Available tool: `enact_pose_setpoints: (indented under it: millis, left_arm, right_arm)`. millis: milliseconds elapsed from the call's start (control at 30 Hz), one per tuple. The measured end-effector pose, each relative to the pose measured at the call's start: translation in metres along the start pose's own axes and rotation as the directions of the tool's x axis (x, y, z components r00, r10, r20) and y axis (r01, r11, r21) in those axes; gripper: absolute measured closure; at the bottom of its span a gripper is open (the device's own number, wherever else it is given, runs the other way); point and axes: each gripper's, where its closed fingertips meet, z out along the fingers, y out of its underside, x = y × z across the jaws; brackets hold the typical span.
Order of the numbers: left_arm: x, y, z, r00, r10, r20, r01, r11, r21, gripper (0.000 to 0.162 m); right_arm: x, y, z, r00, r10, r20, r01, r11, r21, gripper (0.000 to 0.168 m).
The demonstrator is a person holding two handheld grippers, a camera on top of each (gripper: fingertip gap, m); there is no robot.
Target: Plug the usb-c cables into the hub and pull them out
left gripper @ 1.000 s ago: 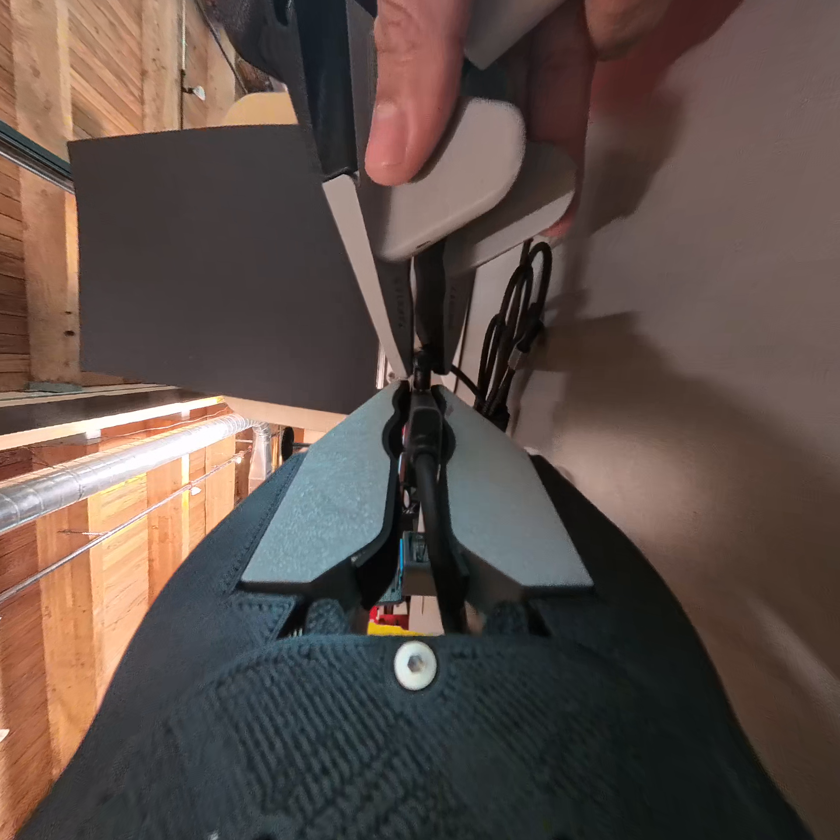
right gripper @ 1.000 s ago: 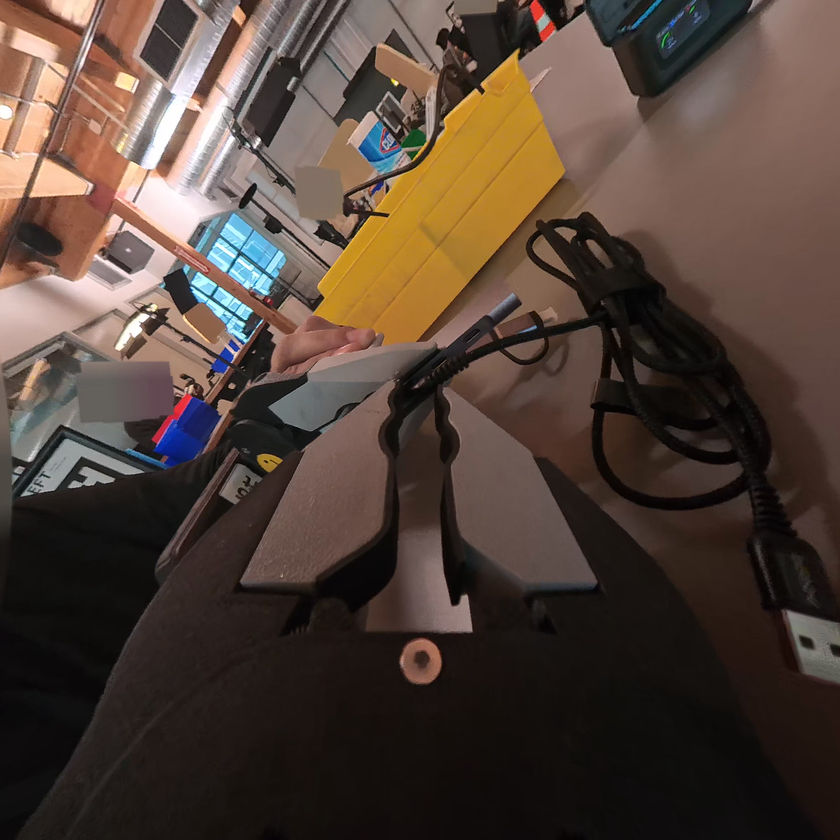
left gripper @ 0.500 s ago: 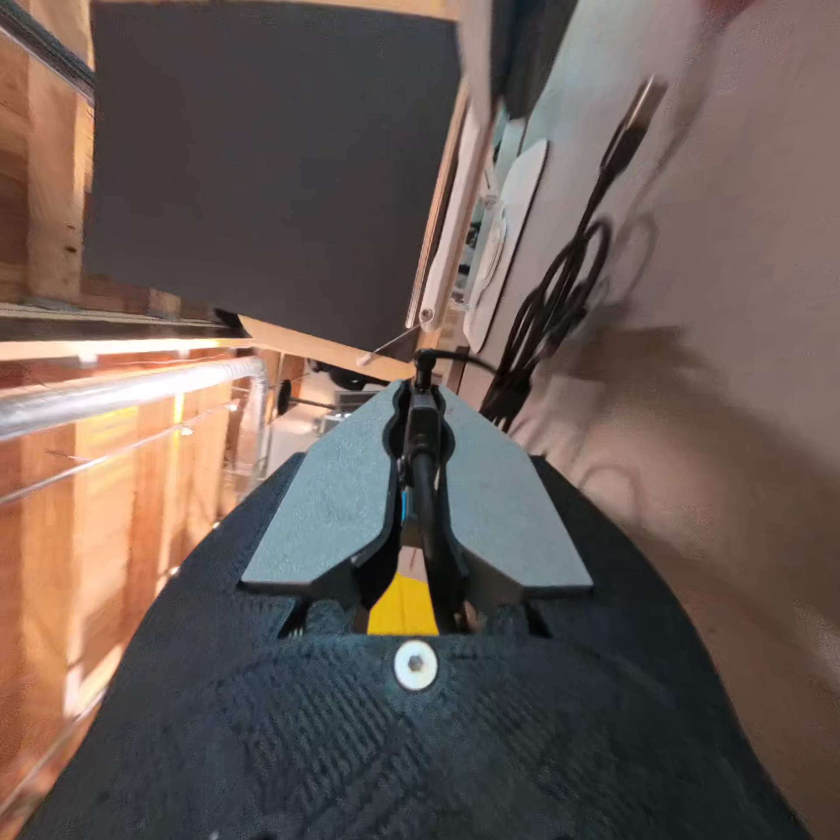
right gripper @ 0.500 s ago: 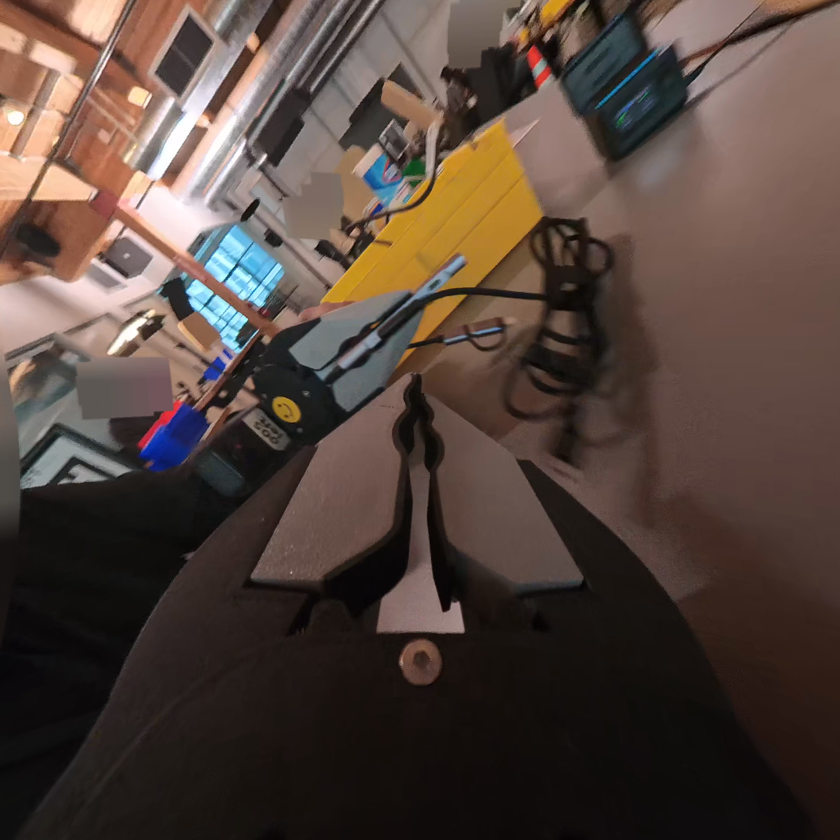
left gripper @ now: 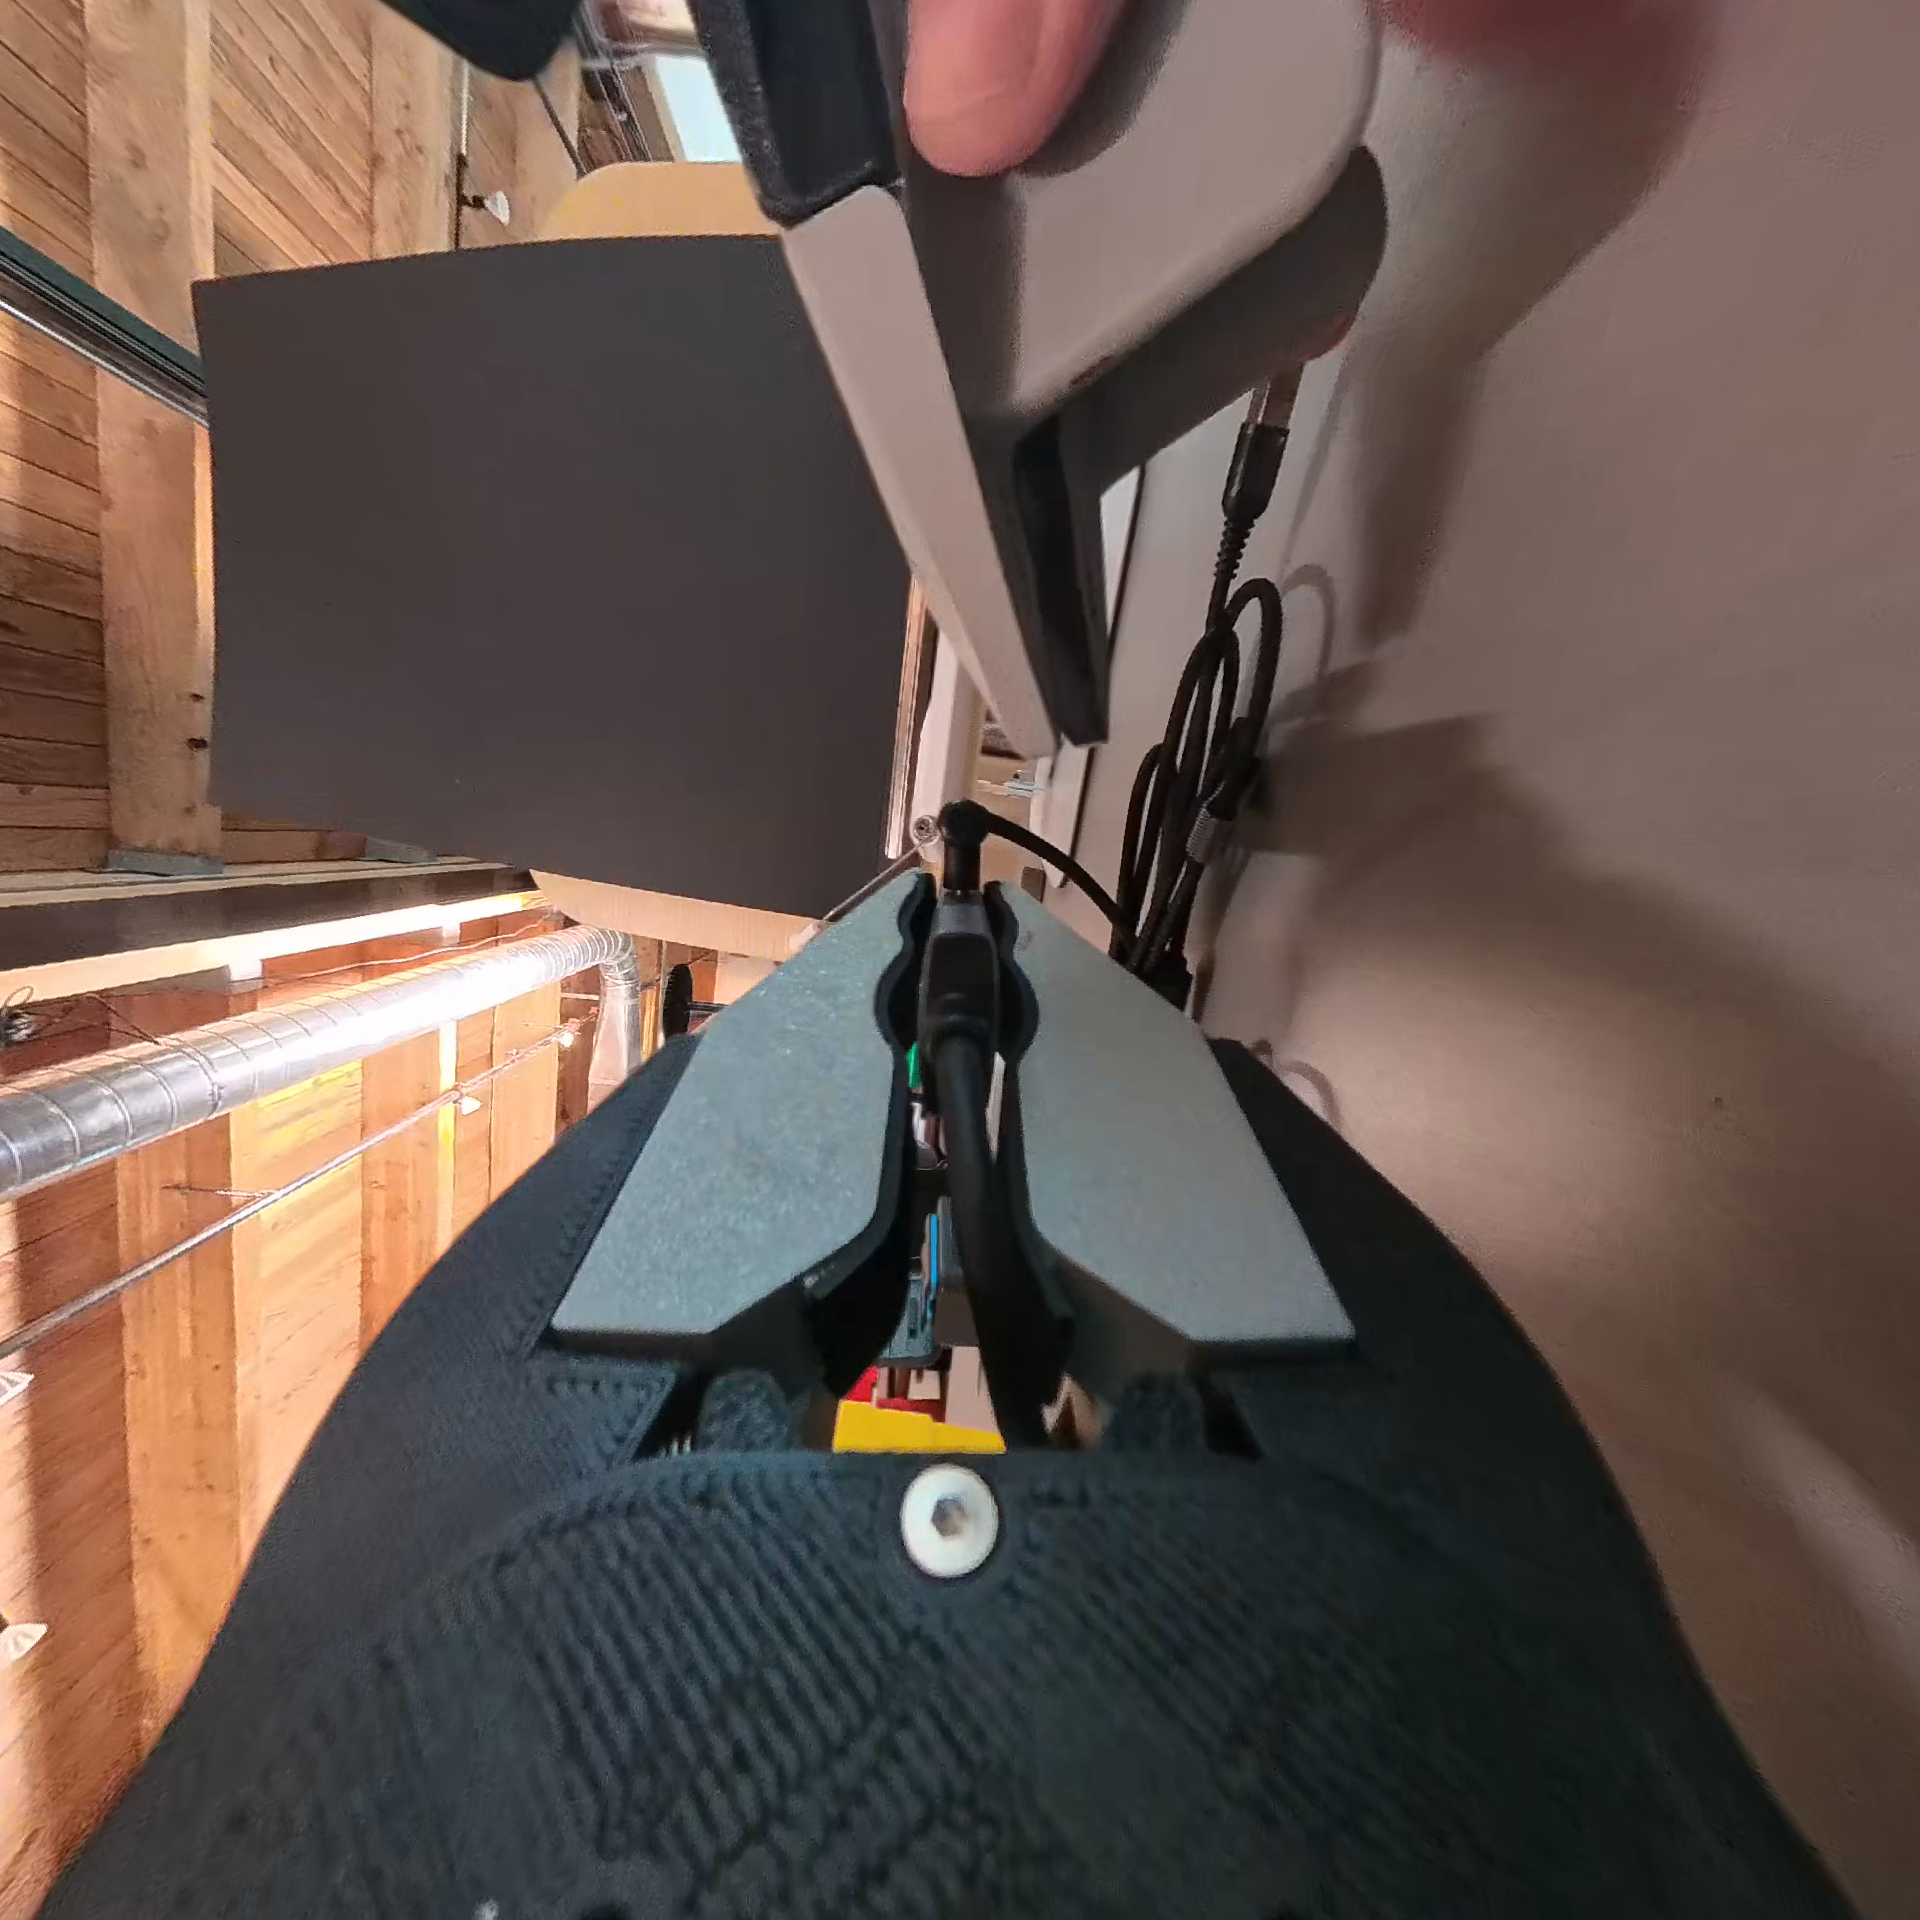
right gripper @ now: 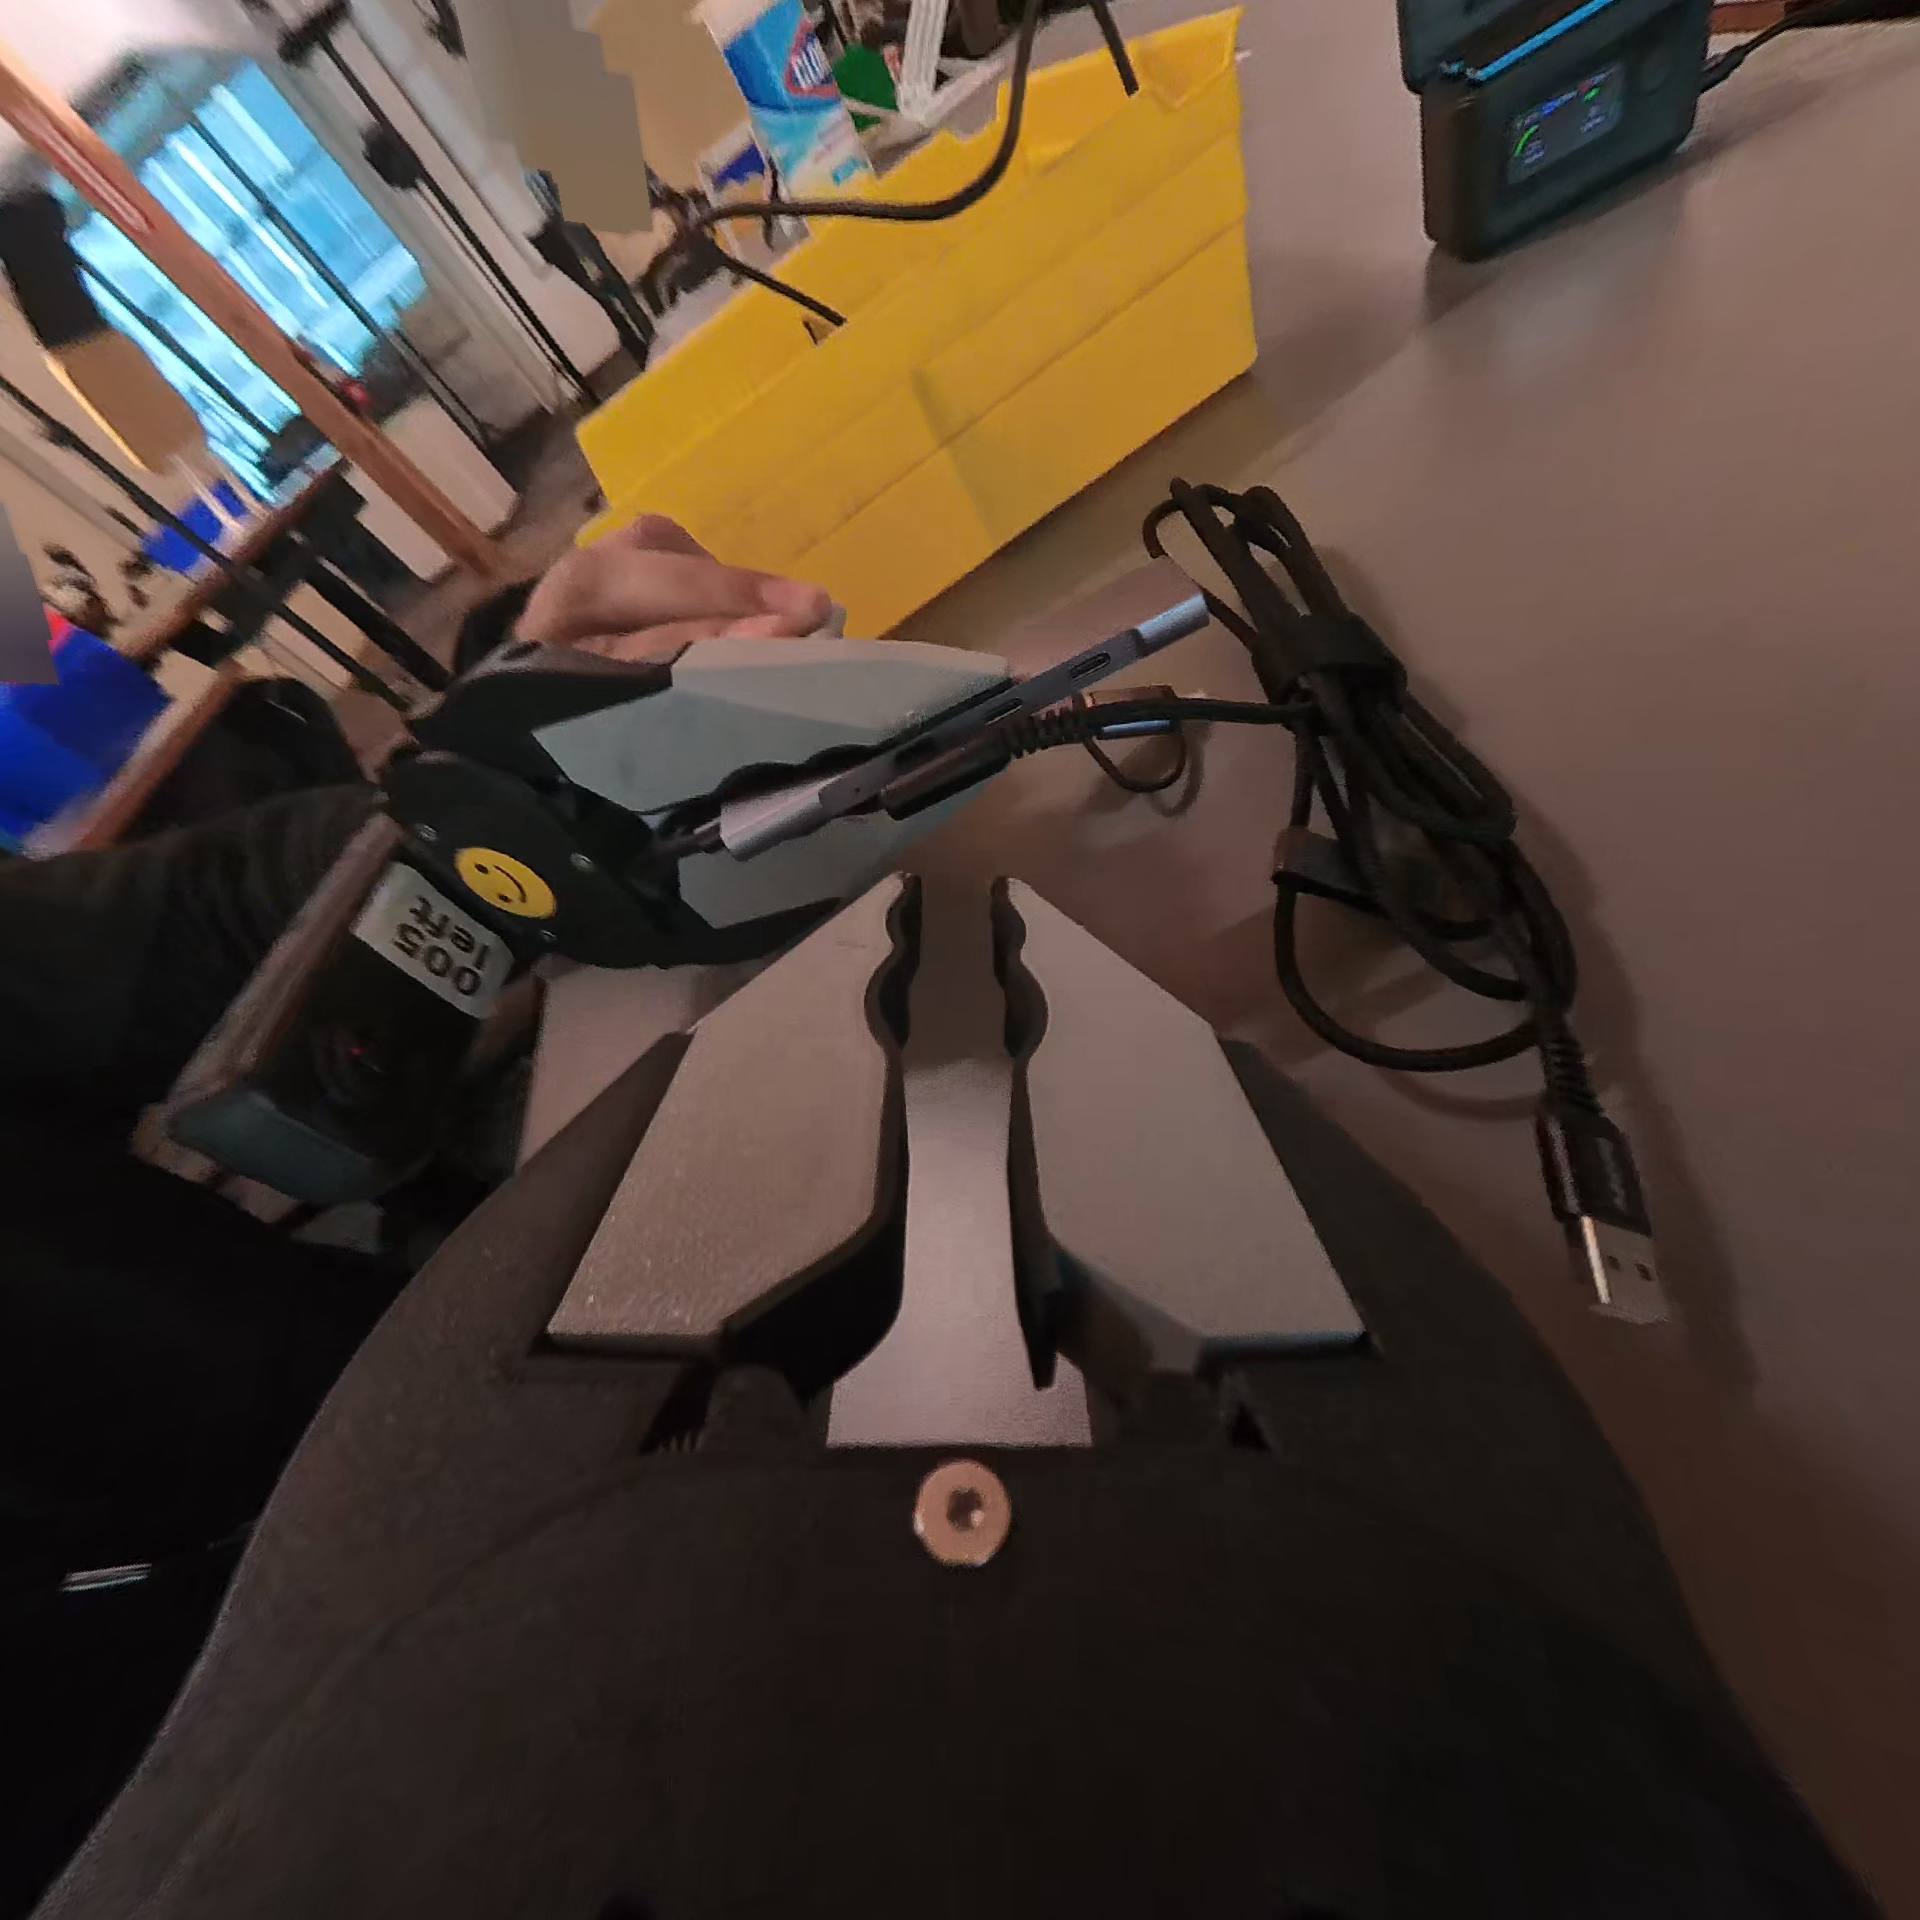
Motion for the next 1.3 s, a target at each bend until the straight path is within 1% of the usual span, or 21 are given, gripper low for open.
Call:
enact_pose_setpoints:
  millis: [133,200,233,300,400,467,533,633,700,800,833,867,900,933,1000,1067,1133,1167,1233,1300]
  left_arm:
    - [0.001,0.000,0.000,1.000,-0.009,-0.005,0.009,1.000,0.006,0.155]
    - [0.000,0.001,0.001,1.000,-0.028,-0.007,0.028,1.000,0.010,0.155]
    - [0.001,0.001,0.001,0.999,-0.042,-0.013,0.042,0.999,0.014,0.155]
    - [0.001,0.001,0.001,0.997,-0.070,-0.024,0.070,0.997,0.022,0.155]
    - [0.000,0.002,0.000,0.992,-0.118,-0.042,0.119,0.993,0.027,0.155]
    - [-0.001,0.003,-0.001,0.988,-0.147,-0.053,0.149,0.988,0.032,0.155]
    - [-0.002,0.003,-0.003,0.984,-0.169,-0.060,0.172,0.985,0.036,0.155]
    - [-0.001,0.003,-0.007,0.975,-0.208,-0.082,0.213,0.975,0.056,0.155]
    - [-0.002,0.004,-0.009,0.965,-0.246,-0.090,0.252,0.965,0.065,0.155]
    - [-0.006,0.003,-0.009,0.939,-0.325,-0.115,0.335,0.938,0.086,0.154]
    - [-0.006,0.003,-0.010,0.923,-0.360,-0.136,0.374,0.923,0.095,0.154]
    - [-0.006,0.001,-0.010,0.906,-0.393,-0.160,0.412,0.905,0.107,0.154]
    - [-0.006,0.000,-0.011,0.892,-0.415,-0.180,0.439,0.891,0.117,0.154]
    - [-0.007,0.001,-0.012,0.884,-0.429,-0.185,0.454,0.883,0.120,0.154]
    - [-0.008,0.003,-0.012,0.879,-0.441,-0.181,0.464,0.879,0.112,0.154]
    - [-0.007,0.002,-0.012,0.874,-0.448,-0.188,0.472,0.874,0.112,0.154]
    - [-0.006,0.000,-0.012,0.865,-0.460,-0.202,0.487,0.866,0.115,0.154]
    - [-0.006,0.000,-0.011,0.860,-0.467,-0.206,0.495,0.862,0.113,0.154]
    - [-0.005,0.000,-0.011,0.849,-0.482,-0.217,0.512,0.851,0.114,0.154]
    - [-0.005,0.001,-0.012,0.832,-0.503,-0.233,0.537,0.836,0.113,0.154]
  right_arm:
    - [0.006,-0.002,-0.003,0.981,-0.156,-0.115,0.154,0.988,-0.020,0.151]
    - [0.009,-0.007,-0.009,0.953,-0.234,-0.193,0.236,0.972,-0.013,0.141]
    - [0.007,-0.011,-0.013,0.936,-0.270,-0.225,0.278,0.961,0.004,0.140]
    - [-0.005,-0.021,-0.024,0.907,-0.318,-0.276,0.343,0.938,0.045,0.131]
    - [-0.040,-0.026,-0.053,0.833,-0.427,-0.351,0.460,0.888,0.010,0.126]
    - [-0.059,-0.024,-0.083,0.767,-0.475,-0.431,0.505,0.862,-0.052,0.120]
    - [-0.073,-0.015,-0.120,0.724,-0.468,-0.507,0.492,0.865,-0.096,0.115]
    - [-0.080,0.013,-0.184,0.680,-0.397,-0.617,0.402,0.905,-0.139,0.109]
    - [-0.078,0.035,-0.232,0.604,-0.360,-0.711,0.347,0.922,-0.172,0.104]
    - [-0.075,0.063,-0.297,0.465,-0.331,-0.821,0.282,0.934,-0.218,0.104]
    - [-0.074,0.072,-0.313,0.430,-0.328,-0.841,0.255,0.938,-0.235,0.107]
    - [-0.075,0.080,-0.321,0.429,-0.334,-0.839,0.239,0.938,-0.251,0.121]
    - [-0.078,0.089,-0.325,0.451,-0.344,-0.824,0.225,0.937,-0.267,0.140]
    - [-0.078,0.098,-0.328,0.467,-0.344,-0.815,0.201,0.938,-0.281,0.148]
    - [-0.069,0.109,-0.340,0.441,-0.326,-0.836,0.147,0.945,-0.291,0.136]
    - [-0.058,0.121,-0.335,0.486,-0.305,-0.819,0.102,0.951,-0.293,0.137]
    - [-0.048,0.131,-0.317,0.555,-0.289,-0.780,0.070,0.951,-0.302,0.142]
    - [-0.040,0.131,-0.308,0.558,-0.297,-0.775,0.071,0.947,-0.312,0.138]
    - [-0.021,0.125,-0.293,0.534,-0.333,-0.777,0.101,0.938,-0.333,0.136]
    - [-0.011,0.120,-0.270,0.589,-0.299,-0.751,0.093,0.948,-0.304,0.133]
